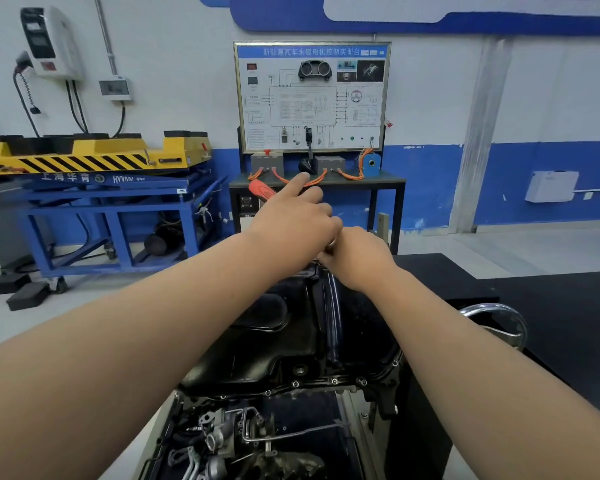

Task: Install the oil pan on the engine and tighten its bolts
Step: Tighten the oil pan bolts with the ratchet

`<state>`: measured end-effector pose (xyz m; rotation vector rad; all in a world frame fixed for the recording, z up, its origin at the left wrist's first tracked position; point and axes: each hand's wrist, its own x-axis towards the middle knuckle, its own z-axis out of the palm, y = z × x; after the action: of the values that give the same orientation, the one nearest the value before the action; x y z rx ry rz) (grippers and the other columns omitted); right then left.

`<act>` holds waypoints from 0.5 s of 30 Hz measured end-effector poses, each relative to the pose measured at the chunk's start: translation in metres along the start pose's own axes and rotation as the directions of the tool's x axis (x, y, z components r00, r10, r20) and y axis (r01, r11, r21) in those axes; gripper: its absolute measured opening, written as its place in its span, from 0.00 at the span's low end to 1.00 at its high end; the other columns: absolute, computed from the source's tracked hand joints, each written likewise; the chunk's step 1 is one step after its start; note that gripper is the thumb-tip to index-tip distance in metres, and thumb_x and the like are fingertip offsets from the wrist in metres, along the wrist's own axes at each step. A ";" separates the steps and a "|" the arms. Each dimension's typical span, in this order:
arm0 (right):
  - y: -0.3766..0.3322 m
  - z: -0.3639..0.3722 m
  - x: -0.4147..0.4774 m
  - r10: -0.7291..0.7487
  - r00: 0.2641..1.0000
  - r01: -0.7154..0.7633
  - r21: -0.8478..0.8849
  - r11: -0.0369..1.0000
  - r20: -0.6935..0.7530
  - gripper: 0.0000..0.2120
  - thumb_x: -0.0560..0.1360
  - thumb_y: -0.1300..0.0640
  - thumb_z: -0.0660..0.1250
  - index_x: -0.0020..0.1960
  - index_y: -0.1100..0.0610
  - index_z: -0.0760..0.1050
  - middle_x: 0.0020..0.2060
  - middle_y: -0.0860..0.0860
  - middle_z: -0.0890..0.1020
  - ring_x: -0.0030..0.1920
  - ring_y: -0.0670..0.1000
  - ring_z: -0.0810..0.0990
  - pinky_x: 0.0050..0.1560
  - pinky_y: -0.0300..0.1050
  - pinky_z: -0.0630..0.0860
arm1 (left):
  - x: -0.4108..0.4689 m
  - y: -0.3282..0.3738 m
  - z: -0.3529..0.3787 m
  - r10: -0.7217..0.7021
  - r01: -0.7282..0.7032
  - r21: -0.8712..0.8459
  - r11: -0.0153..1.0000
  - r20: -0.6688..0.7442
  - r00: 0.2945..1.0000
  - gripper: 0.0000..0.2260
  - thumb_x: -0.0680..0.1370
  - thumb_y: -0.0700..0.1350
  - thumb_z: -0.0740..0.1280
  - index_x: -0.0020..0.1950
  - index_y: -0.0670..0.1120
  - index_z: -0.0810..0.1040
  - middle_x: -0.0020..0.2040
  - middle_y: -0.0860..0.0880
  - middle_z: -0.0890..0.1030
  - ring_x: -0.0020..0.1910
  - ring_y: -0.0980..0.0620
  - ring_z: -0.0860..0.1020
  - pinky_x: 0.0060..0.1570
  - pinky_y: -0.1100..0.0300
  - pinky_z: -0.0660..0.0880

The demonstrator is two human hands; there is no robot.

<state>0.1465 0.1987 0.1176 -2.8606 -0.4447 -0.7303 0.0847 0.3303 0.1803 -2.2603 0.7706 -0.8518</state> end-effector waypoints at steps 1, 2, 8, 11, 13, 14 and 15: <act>0.000 0.000 -0.001 0.009 1.000 -0.009 -0.007 1.000 -0.003 0.15 0.77 0.48 0.59 0.33 0.50 0.64 0.28 0.47 0.69 0.30 0.50 0.72 0.30 0.43 0.67 | 0.000 0.000 0.001 -0.004 0.004 -0.015 1.000 -0.002 1.000 0.08 0.78 0.43 0.63 0.56 0.50 0.75 0.52 0.52 0.80 0.60 0.46 0.71 0.73 0.47 0.49; 0.000 0.000 -0.002 0.022 1.000 -0.022 -0.010 1.000 -0.011 0.15 0.77 0.49 0.58 0.33 0.51 0.64 0.28 0.47 0.70 0.29 0.50 0.72 0.29 0.43 0.67 | 0.000 0.000 0.001 -0.007 0.007 -0.035 0.999 -0.001 1.000 0.06 0.79 0.45 0.62 0.54 0.50 0.75 0.50 0.52 0.81 0.58 0.47 0.72 0.73 0.48 0.49; -0.007 -0.004 -0.004 0.070 0.998 -0.071 -0.069 0.995 -0.006 0.12 0.71 0.61 0.60 0.31 0.53 0.64 0.27 0.49 0.71 0.27 0.50 0.70 0.27 0.41 0.64 | 0.000 0.004 -0.001 -0.121 0.138 -0.137 0.981 0.124 0.985 0.17 0.75 0.62 0.59 0.41 0.49 0.74 0.36 0.51 0.76 0.45 0.49 0.74 0.71 0.49 0.53; -0.007 -0.003 -0.002 0.097 0.995 -0.097 -0.024 0.995 -0.009 0.12 0.73 0.57 0.59 0.31 0.52 0.64 0.28 0.49 0.71 0.27 0.50 0.70 0.27 0.41 0.63 | 0.001 0.005 -0.003 -0.131 0.145 -0.148 0.978 0.105 0.986 0.09 0.77 0.54 0.61 0.43 0.49 0.72 0.39 0.51 0.77 0.50 0.48 0.75 0.71 0.48 0.54; -0.005 -0.003 -0.001 0.106 0.994 -0.105 0.028 0.994 -0.014 0.15 0.75 0.50 0.59 0.32 0.50 0.62 0.28 0.48 0.71 0.28 0.49 0.70 0.28 0.42 0.65 | 0.003 0.003 -0.002 -0.088 0.096 -0.117 0.989 0.065 0.994 0.03 0.77 0.46 0.63 0.50 0.50 0.74 0.46 0.52 0.79 0.55 0.48 0.74 0.72 0.48 0.53; -0.005 -0.003 0.000 0.103 0.995 -0.103 0.036 0.994 -0.007 0.16 0.76 0.47 0.59 0.32 0.50 0.62 0.29 0.47 0.70 0.28 0.49 0.69 0.29 0.42 0.66 | 0.003 0.002 -0.001 -0.067 0.072 -0.090 0.993 0.058 0.996 0.07 0.77 0.44 0.63 0.54 0.50 0.75 0.49 0.53 0.79 0.56 0.48 0.73 0.72 0.48 0.53; -0.005 -0.004 0.001 0.100 0.995 -0.100 0.040 0.994 0.005 0.15 0.76 0.46 0.59 0.34 0.51 0.63 0.30 0.47 0.70 0.29 0.49 0.70 0.29 0.43 0.67 | 0.003 0.000 -0.001 -0.042 0.046 -0.067 0.997 0.051 0.998 0.11 0.76 0.42 0.63 0.58 0.51 0.75 0.51 0.54 0.79 0.57 0.47 0.72 0.72 0.47 0.53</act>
<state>0.1441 0.2026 0.1215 -2.8236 -0.3104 -0.6919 0.0857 0.3280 0.1826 -2.3579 0.7400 -0.7972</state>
